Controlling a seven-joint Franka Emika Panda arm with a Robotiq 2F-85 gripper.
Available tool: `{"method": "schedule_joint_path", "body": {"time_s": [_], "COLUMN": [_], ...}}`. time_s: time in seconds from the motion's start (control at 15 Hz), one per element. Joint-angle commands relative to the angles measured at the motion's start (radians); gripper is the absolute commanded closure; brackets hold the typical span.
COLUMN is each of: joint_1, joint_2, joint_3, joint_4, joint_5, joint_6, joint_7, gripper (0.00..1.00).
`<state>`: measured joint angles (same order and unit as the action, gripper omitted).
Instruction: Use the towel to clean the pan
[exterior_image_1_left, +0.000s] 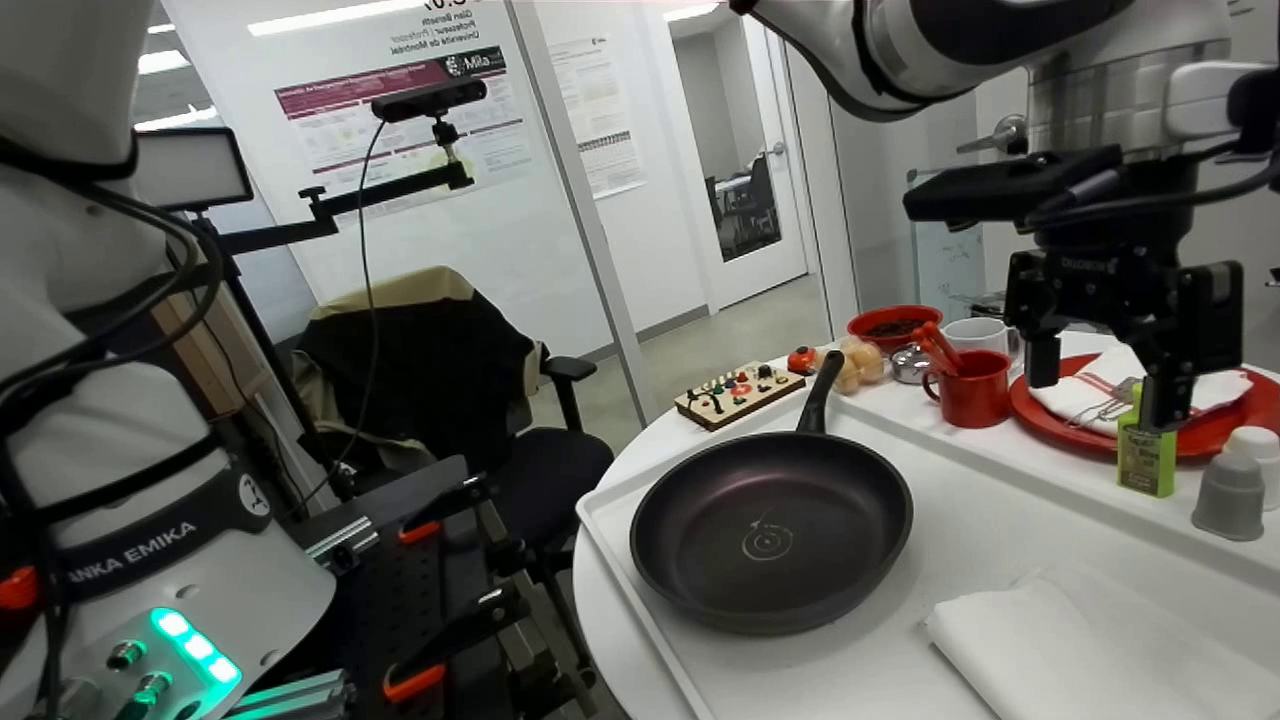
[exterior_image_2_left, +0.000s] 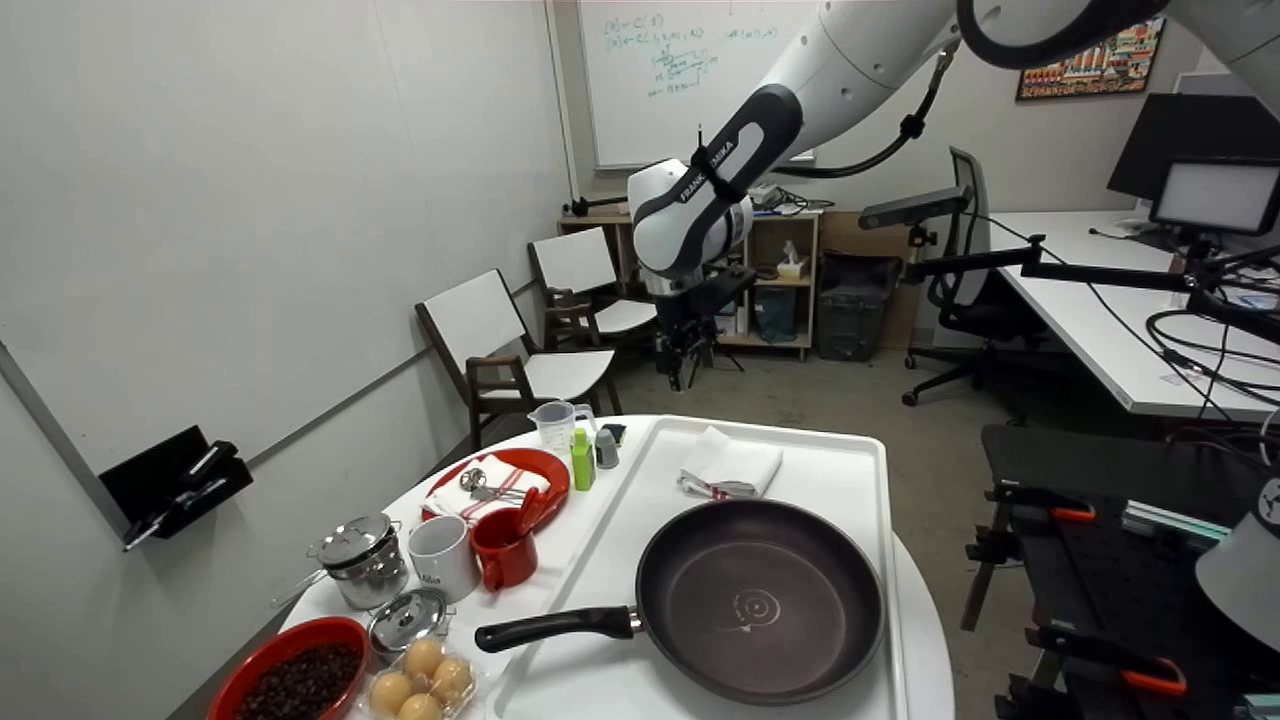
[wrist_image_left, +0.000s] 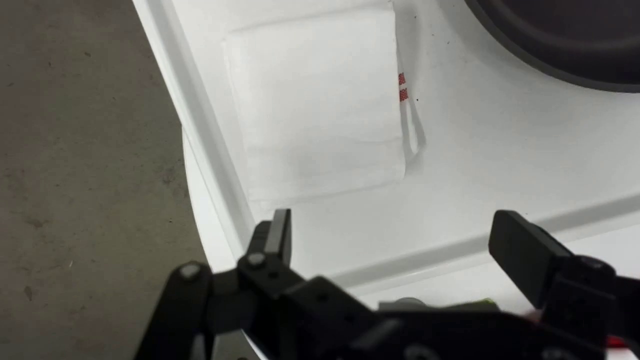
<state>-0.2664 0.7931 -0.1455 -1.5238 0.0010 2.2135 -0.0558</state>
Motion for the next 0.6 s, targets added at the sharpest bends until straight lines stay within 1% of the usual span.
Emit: {"method": "schedule_joint_path", "body": {"time_s": [0.0,0.2,0.53], "joint_1": [-0.006,-0.014,-0.044], "joint_2": [0.095,0.122,0.139], "joint_3": [0.002,-0.003,-0.008], "joint_4": [0.097,0.095,0.047], "joint_5": [-0.015,-0.017,-0.016], "joint_6": [-0.016,-0.015,0.045], "joint_7": [-0.024,-0.032,-0.067], "gripper": [0.00,0.00,0.00]}}
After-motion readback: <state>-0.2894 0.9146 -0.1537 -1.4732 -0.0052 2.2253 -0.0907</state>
